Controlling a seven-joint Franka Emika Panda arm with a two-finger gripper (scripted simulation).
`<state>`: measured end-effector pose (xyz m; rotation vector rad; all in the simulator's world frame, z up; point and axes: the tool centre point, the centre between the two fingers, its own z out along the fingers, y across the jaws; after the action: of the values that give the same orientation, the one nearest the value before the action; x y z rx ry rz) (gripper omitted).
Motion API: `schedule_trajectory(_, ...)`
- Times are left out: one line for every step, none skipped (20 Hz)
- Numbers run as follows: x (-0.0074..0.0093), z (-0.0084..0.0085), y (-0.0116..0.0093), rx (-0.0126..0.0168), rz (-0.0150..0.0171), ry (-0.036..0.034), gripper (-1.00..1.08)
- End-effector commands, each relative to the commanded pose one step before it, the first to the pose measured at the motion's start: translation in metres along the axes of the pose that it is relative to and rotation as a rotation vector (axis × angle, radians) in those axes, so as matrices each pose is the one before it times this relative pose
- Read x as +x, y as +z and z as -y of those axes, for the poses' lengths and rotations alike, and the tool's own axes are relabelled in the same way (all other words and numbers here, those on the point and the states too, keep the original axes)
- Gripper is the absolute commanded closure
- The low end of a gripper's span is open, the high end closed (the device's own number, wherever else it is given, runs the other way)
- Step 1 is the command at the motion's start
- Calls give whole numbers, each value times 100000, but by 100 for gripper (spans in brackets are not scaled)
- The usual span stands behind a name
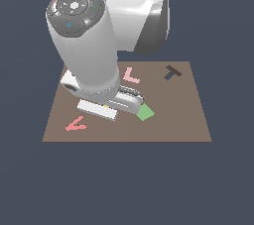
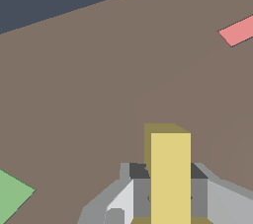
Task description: Insert a designated object into the corresponding slot on a board.
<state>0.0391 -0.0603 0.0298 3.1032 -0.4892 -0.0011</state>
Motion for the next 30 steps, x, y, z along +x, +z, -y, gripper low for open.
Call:
schedule_trajectory(19, -3, 2, 6, -50, 8, 108)
schedule_trajectory(0, 0, 0, 0, 0, 0, 108)
schedule_trajectory(0, 0, 0, 0, 0, 0, 108)
schedule_trajectory(0, 0, 0, 0, 0, 0, 108)
schedule_trajectory(0, 0, 0, 0, 0, 0, 108)
schedule_trajectory(-11, -1, -12, 0, 0, 0, 108)
schedule_trajectory(-1, 0, -2, 0, 0, 0, 108)
schedule_trajectory(-21, 29, -1, 0, 0, 0, 108)
schedule_trajectory(-50, 26, 3, 19, 12, 95, 108)
schedule_trajectory(-85, 47, -4, 0, 0, 154, 108)
schedule_trajectory(-116, 51, -5, 0, 0, 239, 108)
schedule_trajectory(-152, 77, -7, 0, 0, 293, 108)
schedule_trajectory(-187, 93, -8, 0, 0, 365, 108)
schedule_trajectory(-223, 110, -10, 0, 0, 437, 108)
schedule_trajectory(-260, 128, -11, 0, 1, 512, 108)
schedule_trajectory(-298, 147, -13, 0, 1, 590, 108)
schedule_trajectory(-340, 170, -15, 0, 1, 666, 108)
schedule_trajectory(-382, 190, -17, 0, 1, 753, 108)
schedule_trajectory(-425, 213, -18, 0, 1, 837, 108)
schedule_trajectory(-467, 235, -20, 0, 1, 921, 108)
schedule_trajectory(-508, 256, -22, 0, 1, 1003, 108)
schedule_trajectory(-548, 277, -24, 0, 1, 1081, 108)
schedule_trajectory(-585, 297, -25, 0, 1, 1158, 108)
schedule_trajectory(-622, 317, -27, 0, 2, 1229, 108)
schedule_trajectory(-657, 336, -28, 0, 2, 1301, 108)
schedule_trajectory(-690, 355, -30, 0, 2, 1369, 108)
schedule_trajectory(-722, 373, -31, 0, 2, 1434, 108)
schedule_trajectory(-752, 391, -32, 1, 2, 1495, 108)
schedule_trajectory(-782, 410, -33, 1, 2, 1553, 108)
schedule_trajectory(-809, 426, -34, 1, 3, 1612, 108)
